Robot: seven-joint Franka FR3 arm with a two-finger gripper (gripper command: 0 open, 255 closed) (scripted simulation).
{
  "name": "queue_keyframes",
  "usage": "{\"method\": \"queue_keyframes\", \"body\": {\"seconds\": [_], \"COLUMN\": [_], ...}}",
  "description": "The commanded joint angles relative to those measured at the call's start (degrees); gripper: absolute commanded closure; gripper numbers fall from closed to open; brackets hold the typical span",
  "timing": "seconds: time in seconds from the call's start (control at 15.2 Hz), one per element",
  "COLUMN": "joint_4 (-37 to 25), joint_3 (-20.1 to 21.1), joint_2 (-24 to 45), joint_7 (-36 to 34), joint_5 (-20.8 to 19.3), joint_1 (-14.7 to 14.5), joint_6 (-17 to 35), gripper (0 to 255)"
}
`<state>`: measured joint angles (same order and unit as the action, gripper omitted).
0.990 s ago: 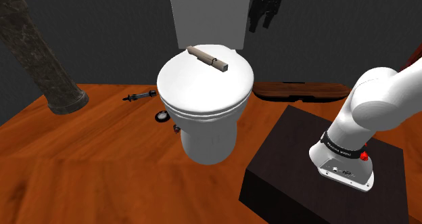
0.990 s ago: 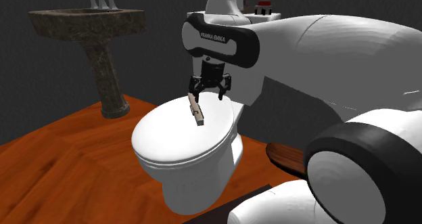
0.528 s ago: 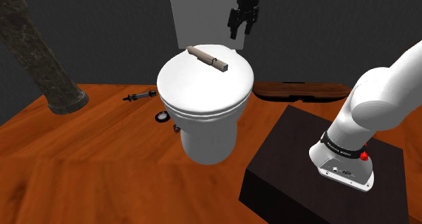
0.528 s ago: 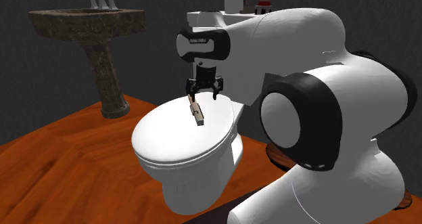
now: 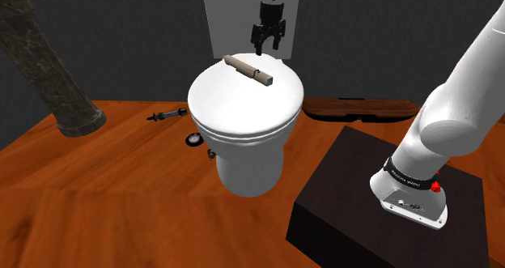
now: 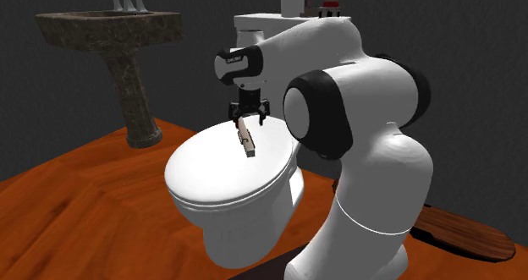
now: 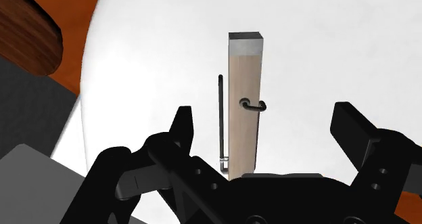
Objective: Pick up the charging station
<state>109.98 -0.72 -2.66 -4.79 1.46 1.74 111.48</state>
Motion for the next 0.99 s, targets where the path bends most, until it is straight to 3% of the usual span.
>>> {"method": "queue_keyframes", "body": {"seconds": [0.0, 0.59, 0.92], "joint_4": [-4.67, -27.19, -24.98], "joint_3": [-0.03, -0.64, -0.63], "joint_2": [5.40, 27.66, 28.25], "joint_7": [-0.33, -1.05, -1.05], "joint_5": [-0.28, -1.20, -1.18], "joint_1": [0.05, 0.49, 0.49], "joint_6": [0.18, -2.53, 0.27], "gripper": [0, 0, 0]}}
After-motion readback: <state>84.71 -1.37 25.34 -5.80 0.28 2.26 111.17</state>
